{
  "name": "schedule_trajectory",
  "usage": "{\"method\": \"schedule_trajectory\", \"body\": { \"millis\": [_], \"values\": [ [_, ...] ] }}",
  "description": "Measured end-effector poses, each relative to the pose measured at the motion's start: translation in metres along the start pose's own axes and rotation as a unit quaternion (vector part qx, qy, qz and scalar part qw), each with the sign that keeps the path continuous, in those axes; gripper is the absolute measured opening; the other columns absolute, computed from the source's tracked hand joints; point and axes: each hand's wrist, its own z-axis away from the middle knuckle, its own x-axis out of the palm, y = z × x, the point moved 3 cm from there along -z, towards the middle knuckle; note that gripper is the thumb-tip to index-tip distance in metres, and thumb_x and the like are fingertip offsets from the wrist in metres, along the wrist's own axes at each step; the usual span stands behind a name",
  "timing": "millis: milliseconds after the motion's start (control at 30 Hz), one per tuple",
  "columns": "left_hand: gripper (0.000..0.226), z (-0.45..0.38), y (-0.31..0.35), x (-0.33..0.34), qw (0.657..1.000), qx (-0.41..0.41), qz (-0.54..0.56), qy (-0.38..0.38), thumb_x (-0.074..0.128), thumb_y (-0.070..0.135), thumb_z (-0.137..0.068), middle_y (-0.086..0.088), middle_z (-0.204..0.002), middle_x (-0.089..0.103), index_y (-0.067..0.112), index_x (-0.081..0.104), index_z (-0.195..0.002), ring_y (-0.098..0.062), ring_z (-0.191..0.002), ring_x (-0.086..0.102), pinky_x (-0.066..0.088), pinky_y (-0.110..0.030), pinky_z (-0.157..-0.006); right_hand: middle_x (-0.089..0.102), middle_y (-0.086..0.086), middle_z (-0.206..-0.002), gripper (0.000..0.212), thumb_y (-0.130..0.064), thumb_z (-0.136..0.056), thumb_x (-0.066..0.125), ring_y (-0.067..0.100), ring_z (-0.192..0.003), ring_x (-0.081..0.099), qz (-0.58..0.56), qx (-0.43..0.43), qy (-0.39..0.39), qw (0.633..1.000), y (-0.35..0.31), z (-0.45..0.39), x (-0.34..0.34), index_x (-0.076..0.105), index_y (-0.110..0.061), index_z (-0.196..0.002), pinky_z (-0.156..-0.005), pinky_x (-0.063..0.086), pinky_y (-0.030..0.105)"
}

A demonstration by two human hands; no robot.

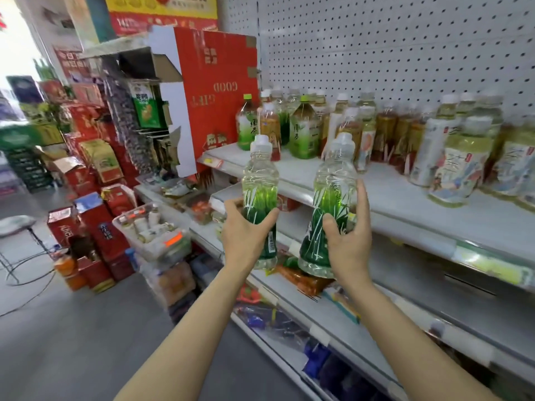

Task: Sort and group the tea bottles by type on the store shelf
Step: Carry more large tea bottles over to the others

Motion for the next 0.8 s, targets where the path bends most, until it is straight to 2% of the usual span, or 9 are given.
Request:
{"method": "schedule_trajectory", "body": {
  "millis": [33,100,200,367,500,700,800],
  "values": [
    [0.062,-0.006,-0.005,-0.004,1.0,0.0,-0.006,0.003,0.08,0.051,-0.076,0.001,-0.104,0.064,0.019,0.041,-0.113,-0.022,-0.094,0.064,0.052,-0.04,-0.081,0.027,-0.02,-0.155,0.079,-0.009,-0.09,0.063,-0.004,-0.141,0.026,-0.001,0.003,-0.003,1.0,0.0,0.002,0.01,0.024,-0.029,-0.155,-0.115,0.023,0.022],
    [0.06,-0.018,-0.012,-0.011,1.0,0.003,-0.016,0.009,0.08,0.049,-0.077,0.002,-0.103,0.063,0.02,0.041,-0.113,-0.02,-0.093,0.062,0.046,-0.034,-0.076,0.027,-0.027,-0.152,0.08,-0.01,-0.089,0.064,-0.008,-0.139,0.026,0.001,0.001,-0.013,1.0,0.003,0.002,0.028,0.023,-0.032,-0.155,-0.114,0.024,0.023],
    [0.06,-0.041,-0.025,-0.012,1.0,0.004,-0.025,0.017,0.08,0.049,-0.077,0.003,-0.102,0.061,0.022,0.04,-0.112,-0.019,-0.092,0.06,0.044,-0.032,-0.077,0.022,-0.041,-0.143,0.08,-0.012,-0.089,0.064,-0.019,-0.132,0.023,0.011,-0.006,-0.023,1.0,0.011,-0.011,0.052,0.022,-0.034,-0.154,-0.109,0.025,0.016],
    [0.056,-0.084,-0.047,-0.004,0.999,-0.006,-0.018,0.028,0.081,0.043,-0.079,0.005,-0.096,0.059,0.02,0.04,-0.109,-0.018,-0.088,0.057,0.039,-0.028,-0.075,0.023,-0.042,-0.139,0.08,-0.008,-0.088,0.063,-0.026,-0.127,0.021,-0.005,-0.014,-0.032,0.999,0.03,-0.043,0.092,0.024,-0.029,-0.155,-0.1,0.018,-0.004],
    [0.058,-0.125,-0.056,-0.003,0.999,-0.011,-0.013,0.037,0.081,0.044,-0.077,0.005,-0.099,0.058,0.019,0.041,-0.111,-0.017,-0.089,0.059,0.039,-0.026,-0.074,0.022,-0.046,-0.132,0.079,-0.01,-0.09,0.063,-0.034,-0.119,0.02,-0.017,-0.003,-0.041,0.999,0.043,-0.072,0.125,0.023,-0.031,-0.155,-0.093,0.018,-0.01],
    [0.062,-0.18,-0.067,-0.011,0.999,0.0,-0.014,0.051,0.081,0.045,-0.077,0.012,-0.09,0.055,0.015,0.044,-0.117,-0.016,-0.088,0.058,0.041,-0.028,-0.076,0.024,-0.044,-0.13,0.079,-0.01,-0.09,0.063,-0.035,-0.117,0.021,-0.026,-0.011,-0.046,0.999,0.052,-0.108,0.174,0.023,-0.028,-0.155,-0.092,0.019,-0.009],
    [0.066,-0.214,-0.08,-0.017,0.998,0.008,-0.018,0.055,0.081,0.051,-0.075,0.007,-0.096,0.062,0.016,0.045,-0.119,-0.02,-0.092,0.062,0.05,-0.035,-0.08,0.027,-0.039,-0.135,0.079,-0.009,-0.089,0.064,-0.029,-0.123,0.024,-0.022,-0.023,-0.043,0.999,0.054,-0.122,0.203,0.024,-0.026,-0.155,-0.097,0.021,-0.006]
  ]
}}
